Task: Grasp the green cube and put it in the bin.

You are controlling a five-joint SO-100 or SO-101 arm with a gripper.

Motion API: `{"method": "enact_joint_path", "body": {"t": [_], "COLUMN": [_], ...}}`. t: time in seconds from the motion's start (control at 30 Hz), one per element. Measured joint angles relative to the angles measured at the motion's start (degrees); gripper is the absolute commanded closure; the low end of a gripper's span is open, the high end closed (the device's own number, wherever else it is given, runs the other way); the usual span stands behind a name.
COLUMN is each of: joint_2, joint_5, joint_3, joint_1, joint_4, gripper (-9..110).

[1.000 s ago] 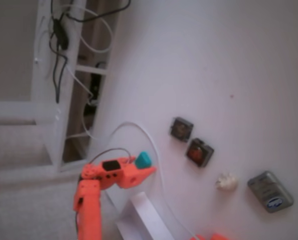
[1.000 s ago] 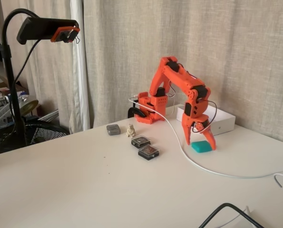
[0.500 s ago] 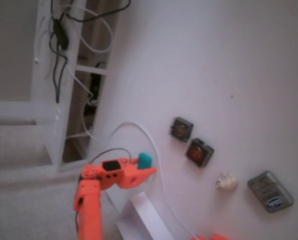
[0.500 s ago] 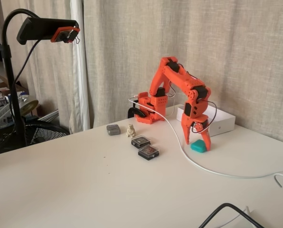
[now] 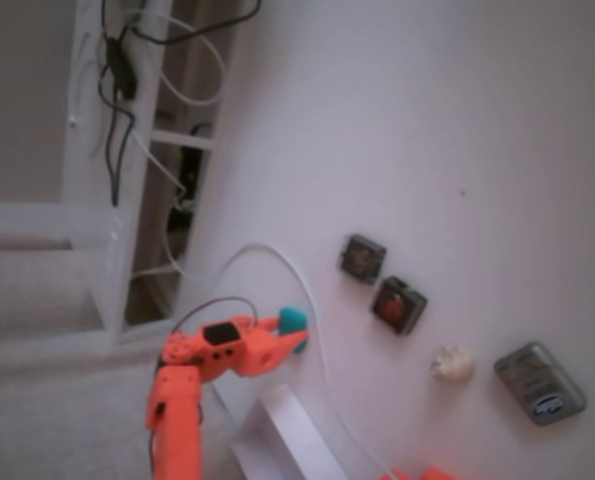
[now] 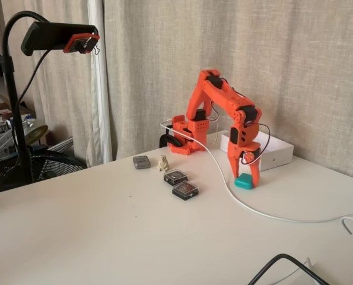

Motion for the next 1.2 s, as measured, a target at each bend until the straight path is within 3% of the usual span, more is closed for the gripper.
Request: {"method": "enact_joint_path", "body": {"t": [0.43,0.77,1.2], "joint_2": [5.71,21.36,59.33], "joint_5": [0.09,3.16,2.29], "joint_3": [4.04,6.77,30.23], "joint_1": [0.09,-5.1,-25.66], "joint_4": [-1.58,-7.12,-16.88], "gripper": [110,110,110]}}
